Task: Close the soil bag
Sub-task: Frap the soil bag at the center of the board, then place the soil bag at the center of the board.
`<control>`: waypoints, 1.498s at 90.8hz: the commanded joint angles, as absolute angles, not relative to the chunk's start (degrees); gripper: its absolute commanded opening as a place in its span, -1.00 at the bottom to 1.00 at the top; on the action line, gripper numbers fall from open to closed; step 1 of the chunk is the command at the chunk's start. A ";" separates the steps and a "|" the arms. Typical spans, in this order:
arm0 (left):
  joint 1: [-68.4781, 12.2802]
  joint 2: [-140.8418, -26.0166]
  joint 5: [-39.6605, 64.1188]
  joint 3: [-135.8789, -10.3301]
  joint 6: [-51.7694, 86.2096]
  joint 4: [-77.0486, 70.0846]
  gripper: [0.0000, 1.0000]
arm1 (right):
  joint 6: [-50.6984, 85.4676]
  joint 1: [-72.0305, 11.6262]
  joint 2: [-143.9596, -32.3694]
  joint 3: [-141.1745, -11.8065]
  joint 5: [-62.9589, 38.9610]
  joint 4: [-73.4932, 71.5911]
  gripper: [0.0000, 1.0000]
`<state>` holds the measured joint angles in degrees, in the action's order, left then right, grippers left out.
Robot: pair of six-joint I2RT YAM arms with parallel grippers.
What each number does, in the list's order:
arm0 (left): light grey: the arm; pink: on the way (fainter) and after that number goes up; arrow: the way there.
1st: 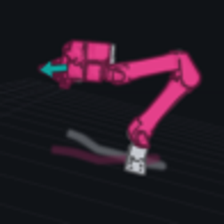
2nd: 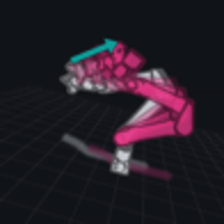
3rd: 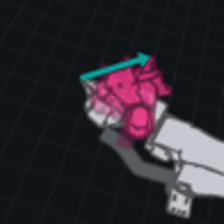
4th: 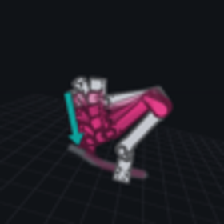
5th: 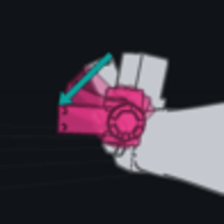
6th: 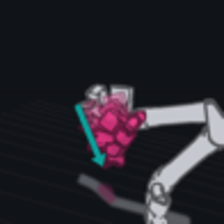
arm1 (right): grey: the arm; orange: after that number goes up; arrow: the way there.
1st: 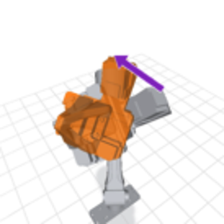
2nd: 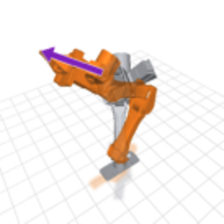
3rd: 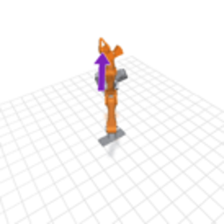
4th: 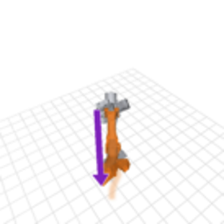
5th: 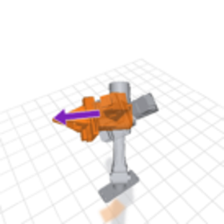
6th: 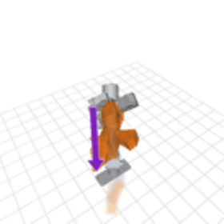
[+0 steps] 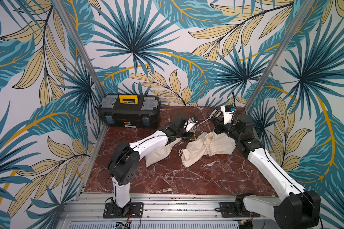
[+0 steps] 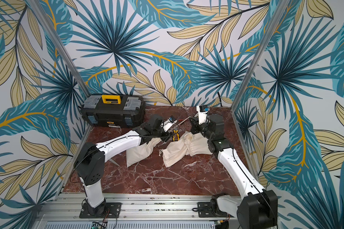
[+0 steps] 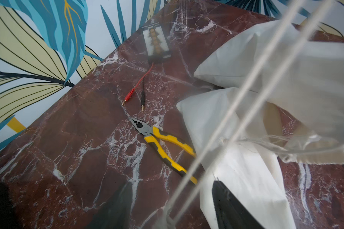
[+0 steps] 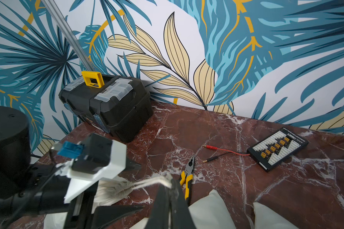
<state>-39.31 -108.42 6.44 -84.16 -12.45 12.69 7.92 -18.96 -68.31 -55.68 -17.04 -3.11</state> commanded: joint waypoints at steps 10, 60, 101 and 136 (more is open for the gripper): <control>-37.88 -109.05 5.37 -85.99 -13.96 14.19 -0.38 | 7.17 -19.14 -65.68 -55.28 -13.02 -3.29 -1.00; -26.48 -102.65 -16.28 -69.35 4.62 27.92 -0.72 | 14.99 -0.15 -56.93 -51.80 4.26 1.84 -1.00; -12.84 -87.34 -21.41 -65.70 9.55 25.61 -1.00 | 9.89 -18.86 -71.12 -58.17 -2.48 -1.19 -0.68; -7.76 -92.24 -18.90 -66.97 10.29 25.47 -0.33 | -0.34 -33.67 -74.24 -64.00 3.00 16.90 0.32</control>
